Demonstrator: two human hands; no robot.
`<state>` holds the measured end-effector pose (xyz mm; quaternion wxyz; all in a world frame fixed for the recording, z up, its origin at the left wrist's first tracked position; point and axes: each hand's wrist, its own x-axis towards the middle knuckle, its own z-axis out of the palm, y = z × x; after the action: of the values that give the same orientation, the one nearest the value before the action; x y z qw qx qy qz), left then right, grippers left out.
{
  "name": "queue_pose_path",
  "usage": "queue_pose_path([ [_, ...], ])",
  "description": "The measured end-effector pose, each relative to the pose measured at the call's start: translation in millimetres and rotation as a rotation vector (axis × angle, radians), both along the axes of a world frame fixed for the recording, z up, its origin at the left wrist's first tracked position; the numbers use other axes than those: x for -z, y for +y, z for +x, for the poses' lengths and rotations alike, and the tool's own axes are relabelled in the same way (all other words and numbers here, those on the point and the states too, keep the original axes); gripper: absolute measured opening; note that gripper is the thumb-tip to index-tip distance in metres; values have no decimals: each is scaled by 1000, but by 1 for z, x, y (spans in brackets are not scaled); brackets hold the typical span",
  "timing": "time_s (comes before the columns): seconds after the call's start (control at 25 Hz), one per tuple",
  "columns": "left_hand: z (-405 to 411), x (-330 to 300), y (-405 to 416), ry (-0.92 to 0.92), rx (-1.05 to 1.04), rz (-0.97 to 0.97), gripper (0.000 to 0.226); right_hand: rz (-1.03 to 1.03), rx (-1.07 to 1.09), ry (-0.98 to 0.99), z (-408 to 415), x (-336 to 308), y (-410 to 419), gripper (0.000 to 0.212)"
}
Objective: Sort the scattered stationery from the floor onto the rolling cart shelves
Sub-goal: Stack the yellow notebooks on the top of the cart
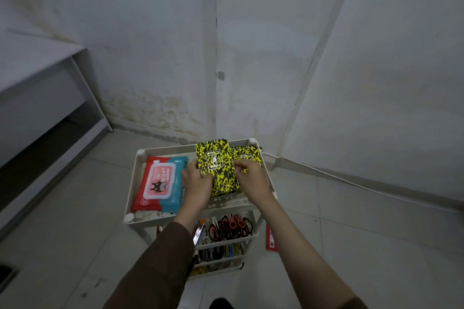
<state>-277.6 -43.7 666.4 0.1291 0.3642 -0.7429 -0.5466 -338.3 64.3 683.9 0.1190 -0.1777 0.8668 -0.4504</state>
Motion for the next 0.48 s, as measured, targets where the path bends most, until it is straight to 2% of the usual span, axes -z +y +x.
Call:
queue_pose_path([
  [0.2,4,7,-6,-188,180,85,65,144,58,114,9,19,-12,36],
  [0.32,2,10,-4,-167,153,143,66,256,-55,179,10,24,-8,45],
  [0.48,1,16,4,-63,91,191,69,433,-289,146,8,29,0,71],
])
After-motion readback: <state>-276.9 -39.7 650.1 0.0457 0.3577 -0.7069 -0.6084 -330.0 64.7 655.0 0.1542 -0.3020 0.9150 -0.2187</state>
